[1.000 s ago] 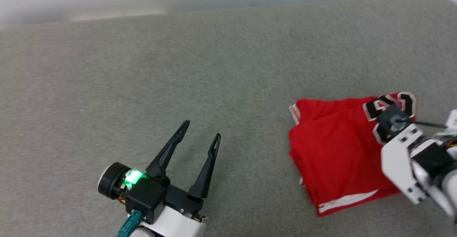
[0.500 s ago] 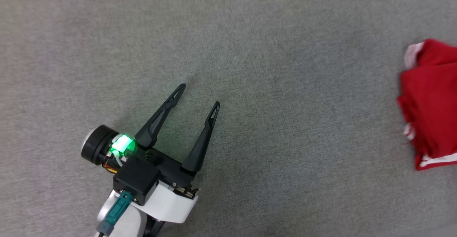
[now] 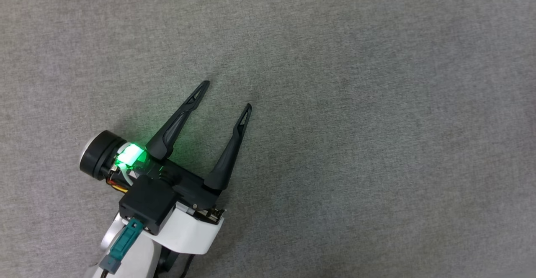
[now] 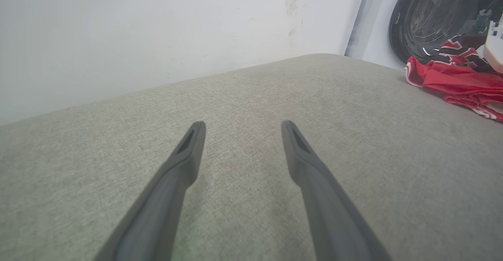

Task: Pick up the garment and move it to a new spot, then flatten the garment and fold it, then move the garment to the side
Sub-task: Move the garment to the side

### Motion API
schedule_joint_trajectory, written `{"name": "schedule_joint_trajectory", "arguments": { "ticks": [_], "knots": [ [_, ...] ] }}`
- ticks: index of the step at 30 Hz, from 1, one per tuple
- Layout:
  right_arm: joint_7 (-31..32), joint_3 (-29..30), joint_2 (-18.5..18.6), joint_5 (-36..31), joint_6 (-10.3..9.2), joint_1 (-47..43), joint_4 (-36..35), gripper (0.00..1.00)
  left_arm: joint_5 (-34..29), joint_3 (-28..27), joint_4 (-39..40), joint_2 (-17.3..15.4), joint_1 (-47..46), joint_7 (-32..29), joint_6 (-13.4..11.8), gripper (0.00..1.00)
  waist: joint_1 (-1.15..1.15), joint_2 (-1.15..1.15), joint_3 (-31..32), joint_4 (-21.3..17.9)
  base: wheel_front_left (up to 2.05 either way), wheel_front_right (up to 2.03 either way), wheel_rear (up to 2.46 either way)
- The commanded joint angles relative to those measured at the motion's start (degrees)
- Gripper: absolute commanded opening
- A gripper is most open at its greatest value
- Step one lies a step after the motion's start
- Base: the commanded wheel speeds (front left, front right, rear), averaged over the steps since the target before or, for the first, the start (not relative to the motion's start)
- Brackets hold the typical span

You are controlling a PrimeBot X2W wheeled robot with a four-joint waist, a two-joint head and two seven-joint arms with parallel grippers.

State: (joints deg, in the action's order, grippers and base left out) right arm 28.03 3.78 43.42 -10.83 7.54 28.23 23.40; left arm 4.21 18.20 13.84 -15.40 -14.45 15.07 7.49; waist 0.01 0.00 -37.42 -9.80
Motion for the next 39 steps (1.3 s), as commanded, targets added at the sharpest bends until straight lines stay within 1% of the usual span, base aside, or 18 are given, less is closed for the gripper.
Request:
{"name": "schedule_joint_trajectory", "arguments": {
  "ticks": [1, 5, 8, 9, 10, 14, 16, 19, 22, 26, 30, 33, 36, 39],
  "knots": [
    [-0.9, 1.5, -0.9, -1.2, -0.1, 1.5, 0.8, 0.0, -0.2, -0.1, 0.3, 0.0, -0.6, 0.1, 0.0, 1.0, -0.01, 0.0, -0.3, 0.3, 0.0, 0.0, 0.0],
    [-1.3, 3.4, -2.1, -3.1, -0.1, 2.1, 2.1, 0.0, -0.3, -0.1, 0.2, 0.1, -0.7, 0.1, 0.0, 1.0, -0.01, 0.0, -0.1, 0.8, 0.0, 0.0, 0.0],
    [-1.1, 4.9, -3.2, -4.2, -0.1, 2.2, 1.6, 0.0, -0.2, -0.2, -0.1, 0.6, -0.5, 0.1, 0.0, 1.0, -0.01, 0.0, 0.5, 1.1, 0.0, 0.0, 0.0],
    [-0.9, 5.2, -3.5, -4.7, -0.1, 2.0, 1.4, 0.18, -0.2, -0.3, -0.2, 0.7, -0.3, 0.1, 0.0, 1.0, -0.01, 0.0, 0.8, 1.1, 0.0, 0.0, 0.0],
    [-0.5, 5.9, -4.0, -4.8, -0.1, 1.8, 1.3, 1.0, -0.1, -0.2, -0.4, 0.8, -0.1, 0.1, 0.0, 1.0, -0.01, 0.0, 1.3, 1.2, 0.0, 0.0, 0.0],
    [-0.5, 6.7, -4.3, -6.5, -0.09, 1.2, -1.2, 1.0, 0.3, -0.3, -1.2, 1.9, 0.5, 0.1, 0.0, 1.0, -0.01, 0.0, 3.8, 1.7, 0.0, 0.0, 0.0],
    [-0.8, 6.9, -4.5, -6.7, -0.09, 1.3, -2.0, 1.0, 0.4, -0.5, -1.4, 2.2, 0.7, 0.1, 0.0, 1.0, -0.01, 0.0, 4.5, 1.8, 0.0, 0.0, 0.0],
    [-1.2, 6.7, -5.1, -6.4, -0.09, 1.4, -4.6, 1.0, 0.8, -1.4, -2.1, 3.3, 1.4, 0.1, 0.0, 1.0, -0.01, 0.0, 7.4, 2.3, 0.0, 0.0, 0.0],
    [-2.6, 6.5, -6.3, -5.1, -0.09, 1.9, -7.3, 1.0, 1.0, -2.8, -3.0, 4.3, 2.7, 0.1, 0.0, 1.0, -0.01, 0.0, 10.6, 3.0, 0.0, 0.0, 0.0],
    [-5.9, 6.4, -9.1, -2.7, -0.09, 1.9, -10.7, 1.0, 1.3, -5.5, -4.1, 5.6, 4.9, 0.1, -0.1, 1.0, -0.01, 0.0, 15.5, 4.3, 0.0, 0.0, 0.0],
    [-9.7, 6.7, -13.2, 0.4, -0.09, 0.0, -15.0, 1.0, 1.1, -8.6, -4.7, 6.6, 7.0, 0.1, -0.2, 1.0, -0.01, 0.0, 20.1, 6.2, 0.0, 0.0, 0.0],
    [-12.9, 6.3, -16.5, 1.6, -0.07, -3.0, -19.1, 1.0, 1.1, -11.1, -5.8, 7.2, 9.0, 0.1, -0.3, 1.0, -0.01, 0.0, 23.3, 7.6, 0.0, 0.0, 0.0],
    [-15.8, 5.9, -20.5, 2.7, -0.08, -6.4, -23.1, 1.0, 0.9, -13.1, -6.8, 7.7, 10.5, 0.1, -0.4, 1.0, -0.01, 0.0, 26.0, 8.9, 0.0, 0.0, 0.0],
    [-18.6, 5.2, -25.5, 3.7, -0.08, -10.4, -26.9, 1.0, 0.5, -14.4, -7.5, 8.0, 12.4, 0.1, -0.3, 1.0, -0.01, 0.0, 27.9, 10.0, 0.0, 0.0, 0.0]
  ]
}}
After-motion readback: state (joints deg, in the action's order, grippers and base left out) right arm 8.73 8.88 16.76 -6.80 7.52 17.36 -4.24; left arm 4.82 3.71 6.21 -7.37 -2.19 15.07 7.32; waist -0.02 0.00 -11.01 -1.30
